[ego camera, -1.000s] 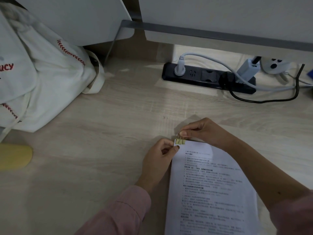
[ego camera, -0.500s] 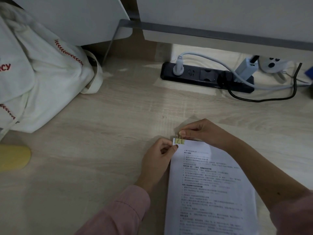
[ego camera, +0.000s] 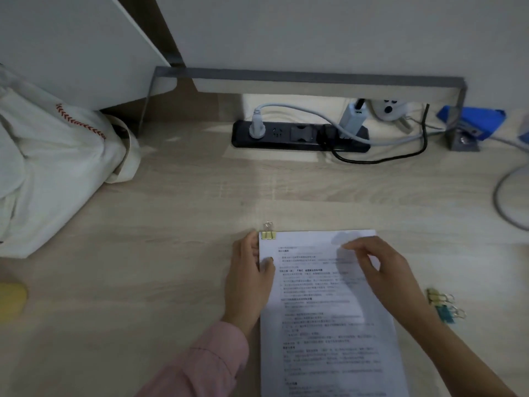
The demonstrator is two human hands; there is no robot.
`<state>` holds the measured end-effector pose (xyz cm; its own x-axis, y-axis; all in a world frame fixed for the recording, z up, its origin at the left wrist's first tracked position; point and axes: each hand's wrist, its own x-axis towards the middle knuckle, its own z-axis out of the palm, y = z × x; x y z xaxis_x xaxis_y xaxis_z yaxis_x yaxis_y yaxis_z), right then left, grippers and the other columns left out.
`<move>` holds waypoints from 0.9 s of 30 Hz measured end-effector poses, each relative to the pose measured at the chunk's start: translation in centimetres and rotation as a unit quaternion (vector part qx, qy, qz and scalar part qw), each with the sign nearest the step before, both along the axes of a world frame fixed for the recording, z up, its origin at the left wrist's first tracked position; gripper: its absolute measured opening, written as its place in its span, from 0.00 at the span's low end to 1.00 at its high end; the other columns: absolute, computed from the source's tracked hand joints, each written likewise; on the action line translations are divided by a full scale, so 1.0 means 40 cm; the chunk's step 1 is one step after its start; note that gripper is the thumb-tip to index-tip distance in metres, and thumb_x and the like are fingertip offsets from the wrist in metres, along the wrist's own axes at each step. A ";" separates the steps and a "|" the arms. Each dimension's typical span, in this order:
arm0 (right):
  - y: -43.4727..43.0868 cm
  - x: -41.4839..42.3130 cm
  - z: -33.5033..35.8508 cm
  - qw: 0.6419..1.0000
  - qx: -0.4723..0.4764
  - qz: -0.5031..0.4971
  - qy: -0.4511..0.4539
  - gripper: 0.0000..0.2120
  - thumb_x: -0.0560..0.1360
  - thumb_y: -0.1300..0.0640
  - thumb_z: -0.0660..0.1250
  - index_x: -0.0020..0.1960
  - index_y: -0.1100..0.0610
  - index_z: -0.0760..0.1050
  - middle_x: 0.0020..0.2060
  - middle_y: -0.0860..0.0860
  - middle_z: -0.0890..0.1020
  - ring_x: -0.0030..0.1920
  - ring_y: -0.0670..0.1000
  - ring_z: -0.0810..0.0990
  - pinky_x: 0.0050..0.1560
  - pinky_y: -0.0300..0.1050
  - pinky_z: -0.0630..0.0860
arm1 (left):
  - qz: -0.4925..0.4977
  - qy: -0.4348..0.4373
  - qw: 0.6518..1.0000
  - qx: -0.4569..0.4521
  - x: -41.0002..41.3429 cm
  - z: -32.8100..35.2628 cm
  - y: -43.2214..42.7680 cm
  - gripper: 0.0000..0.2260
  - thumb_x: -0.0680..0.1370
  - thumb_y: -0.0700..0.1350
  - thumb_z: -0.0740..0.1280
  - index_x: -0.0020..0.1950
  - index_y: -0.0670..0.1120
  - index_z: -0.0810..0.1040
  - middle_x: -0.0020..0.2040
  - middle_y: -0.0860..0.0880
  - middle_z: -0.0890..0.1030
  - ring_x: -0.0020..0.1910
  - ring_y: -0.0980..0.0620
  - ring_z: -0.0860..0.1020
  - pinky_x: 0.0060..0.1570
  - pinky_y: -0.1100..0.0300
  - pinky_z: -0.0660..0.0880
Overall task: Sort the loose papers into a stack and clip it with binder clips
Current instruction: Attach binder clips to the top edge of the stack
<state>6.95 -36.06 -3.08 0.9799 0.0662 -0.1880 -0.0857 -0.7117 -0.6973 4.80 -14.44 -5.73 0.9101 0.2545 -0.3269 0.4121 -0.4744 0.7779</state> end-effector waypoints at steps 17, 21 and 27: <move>-0.204 -0.159 -0.022 0.951 -0.064 -0.297 0.060 0.08 0.76 0.55 0.62 0.51 0.60 0.71 0.48 0.55 0.71 0.41 0.55 0.74 0.41 0.48 0.70 | -0.250 0.010 0.961 0.117 -0.104 0.013 -0.014 0.24 0.80 0.48 0.58 0.74 0.57 0.56 0.75 0.62 0.44 0.73 0.62 0.39 0.72 0.62 0.49; -0.191 -0.159 -0.024 0.956 -0.046 -0.286 0.053 0.04 0.76 0.59 0.63 0.47 0.60 0.73 0.45 0.57 0.75 0.42 0.57 0.75 0.41 0.46 0.69 | -0.254 0.030 0.961 0.108 -0.101 0.024 -0.006 0.23 0.80 0.46 0.58 0.74 0.56 0.57 0.77 0.59 0.46 0.76 0.58 0.41 0.74 0.59 0.51; -0.124 -0.113 0.037 0.971 0.026 -0.237 0.023 0.05 0.77 0.58 0.62 0.45 0.58 0.74 0.47 0.54 0.78 0.38 0.47 0.76 0.33 0.41 0.69 | -0.202 -0.042 0.971 0.118 -0.087 0.039 -0.001 0.14 0.78 0.44 0.62 0.64 0.50 0.72 0.70 0.55 0.64 0.73 0.57 0.55 0.69 0.69 0.52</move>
